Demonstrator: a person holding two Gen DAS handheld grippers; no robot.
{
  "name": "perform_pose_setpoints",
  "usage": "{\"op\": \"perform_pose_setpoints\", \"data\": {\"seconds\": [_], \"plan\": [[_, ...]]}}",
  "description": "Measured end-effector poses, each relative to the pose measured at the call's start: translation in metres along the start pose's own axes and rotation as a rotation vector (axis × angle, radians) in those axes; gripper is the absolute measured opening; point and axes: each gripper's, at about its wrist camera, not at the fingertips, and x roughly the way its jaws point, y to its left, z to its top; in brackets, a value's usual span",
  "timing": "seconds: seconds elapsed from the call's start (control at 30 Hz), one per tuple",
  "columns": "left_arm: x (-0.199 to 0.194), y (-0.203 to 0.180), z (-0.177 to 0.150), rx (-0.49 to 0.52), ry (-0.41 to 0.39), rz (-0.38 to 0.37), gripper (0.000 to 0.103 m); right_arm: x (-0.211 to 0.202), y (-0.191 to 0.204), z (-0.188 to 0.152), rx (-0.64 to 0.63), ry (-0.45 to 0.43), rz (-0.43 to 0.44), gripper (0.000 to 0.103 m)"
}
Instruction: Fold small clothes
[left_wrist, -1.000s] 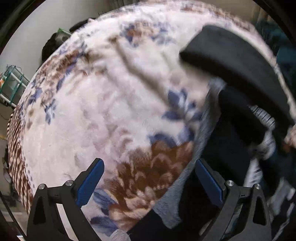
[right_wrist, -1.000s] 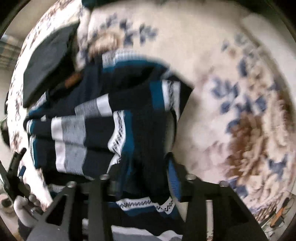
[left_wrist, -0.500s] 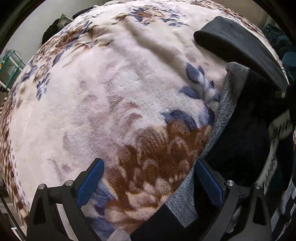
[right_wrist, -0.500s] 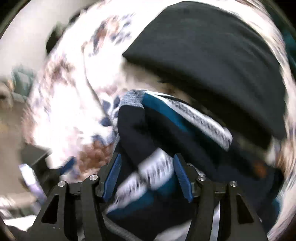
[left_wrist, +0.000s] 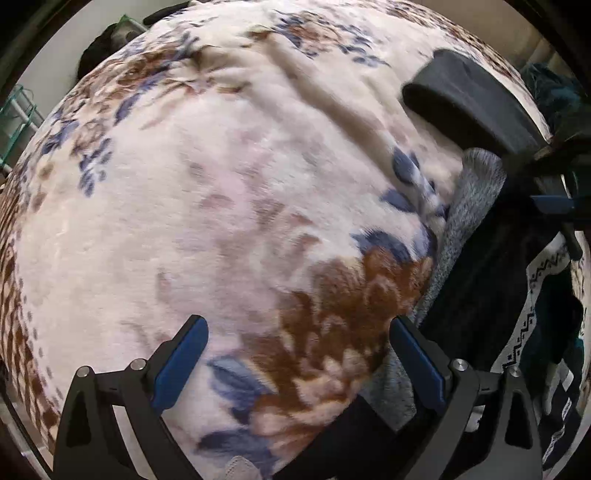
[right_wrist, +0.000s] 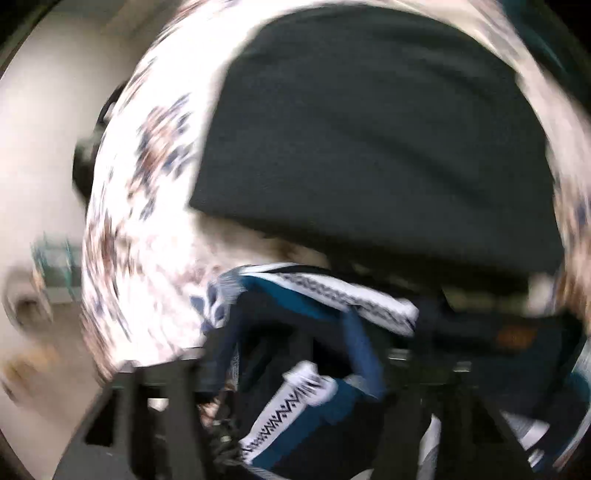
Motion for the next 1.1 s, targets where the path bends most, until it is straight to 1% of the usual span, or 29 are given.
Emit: {"op": "perform_pose_setpoints", "data": {"seconds": [0.03, 0.07, 0.1, 0.13, 0.17, 0.2, 0.23, 0.27, 0.3, 0.33, 0.37, 0.4, 0.47, 0.5, 0.53, 0.57, 0.6, 0.63, 0.67, 0.7, 0.73, 0.77, 0.8, 0.83, 0.9, 0.97, 1.03, 1.07, 1.1], "plan": [[-0.002, 0.004, 0.001, -0.007, 0.002, -0.004, 0.101, 0.011, 0.009, 0.005, -0.047, 0.042, -0.006, 0.069], [-0.003, 0.008, 0.003, -0.014, 0.004, -0.01, 0.101, 0.028, 0.015, 0.011, -0.067, 0.089, -0.015, 0.06], [-0.005, 0.013, 0.005, -0.019, 0.004, -0.008, 0.101, 0.041, 0.021, 0.018, -0.03, 0.12, 0.021, 0.044], [-0.007, 0.017, 0.007, -0.021, 0.0, -0.007, 0.101, 0.053, 0.014, 0.022, 0.052, 0.181, 0.118, 0.016], [-0.009, 0.019, 0.009, -0.02, -0.005, -0.013, 0.101, 0.064, 0.003, 0.025, 0.168, 0.236, 0.273, 0.015], [-0.011, 0.021, 0.012, -0.017, -0.01, -0.022, 0.101, 0.067, -0.007, 0.028, 0.245, 0.24, 0.385, 0.015], [-0.013, 0.02, 0.014, -0.011, -0.013, -0.026, 0.101, 0.057, -0.012, 0.032, 0.236, 0.184, 0.354, 0.015], [-0.016, 0.019, 0.018, -0.002, -0.018, -0.033, 0.101, 0.044, -0.016, 0.035, 0.206, 0.12, 0.251, 0.022], [-0.018, 0.017, 0.021, 0.008, -0.025, -0.043, 0.101, 0.028, -0.021, 0.036, 0.184, 0.072, 0.127, 0.029], [-0.019, 0.01, 0.024, 0.017, -0.031, -0.046, 0.101, 0.01, -0.025, 0.033, 0.159, 0.032, 0.016, 0.042], [-0.021, 0.006, 0.027, 0.03, -0.041, -0.052, 0.101, -0.004, -0.028, 0.029, 0.151, 0.0, -0.01, 0.044], [-0.022, -0.001, 0.026, 0.042, -0.047, -0.055, 0.101, -0.02, -0.032, 0.02, 0.135, -0.022, 0.016, 0.045], [-0.022, -0.02, 0.024, 0.08, -0.062, -0.054, 0.101, -0.035, -0.035, 0.0, 0.099, -0.008, 0.082, 0.052], [-0.019, -0.027, 0.023, 0.111, -0.068, -0.047, 0.101, -0.033, -0.036, -0.012, 0.072, 0.027, 0.124, 0.055], [-0.011, -0.037, 0.021, 0.164, -0.065, -0.022, 0.101, -0.023, -0.037, -0.022, 0.053, 0.07, 0.139, 0.055], [-0.003, -0.047, 0.015, 0.211, -0.045, 0.036, 0.101, -0.013, -0.043, -0.029, 0.053, 0.096, 0.111, 0.055], [0.007, -0.053, 0.011, 0.264, -0.019, 0.084, 0.101, 0.001, -0.051, -0.033, 0.068, 0.108, 0.023, 0.055], [0.014, -0.053, 0.004, 0.293, -0.001, 0.101, 0.101, 0.014, -0.06, -0.032, 0.083, 0.106, -0.081, 0.055], [0.016, -0.05, -0.001, 0.299, 0.009, 0.109, 0.101, 0.02, -0.071, -0.03, 0.107, 0.089, -0.151, 0.055], [0.015, -0.045, -0.006, 0.296, 0.012, 0.109, 0.101, 0.02, -0.084, -0.027, 0.163, 0.059, -0.16, 0.055], [0.012, -0.04, -0.009, 0.288, 0.011, 0.106, 0.101, 0.014, -0.093, -0.026, 0.213, 0.031, -0.138, 0.055], [0.007, -0.036, -0.011, 0.281, 0.009, 0.109, 0.101, 0.002, -0.099, -0.027, 0.259, -0.006, -0.105, 0.055], [0.001, -0.033, -0.011, 0.276, 0.003, 0.114, 0.101, -0.019, -0.104, -0.033, 0.289, -0.059, -0.055, 0.055], [-0.006, -0.033, -0.011, 0.273, -0.009, 0.117, 0.101, -0.036, -0.105, -0.04, 0.299, -0.096, -0.014, 0.055], [-0.026, -0.036, -0.009, 0.259, -0.047, 0.106, 0.101, -0.077, -0.112, -0.062, 0.325, -0.172, 0.049, 0.055], [-0.045, -0.047, -0.008, 0.244, -0.086, 0.069, 0.101, -0.117, -0.13, -0.098, 0.369, -0.237, 0.048, 0.055], [-0.057, -0.068, -0.01, 0.258, -0.108, 0.02, 0.101, -0.158, -0.155, -0.144, 0.451, -0.296, 0.0, 0.058], [-0.06, -0.084, -0.012, 0.28, -0.114, -0.002, 0.101, -0.173, -0.165, -0.163, 0.498, -0.316, -0.041, 0.06], [-0.058, -0.099, -0.015, 0.306, -0.114, -0.016, 0.101, -0.189, -0.183, -0.192, 0.556, -0.331, -0.089, 0.06]]}}
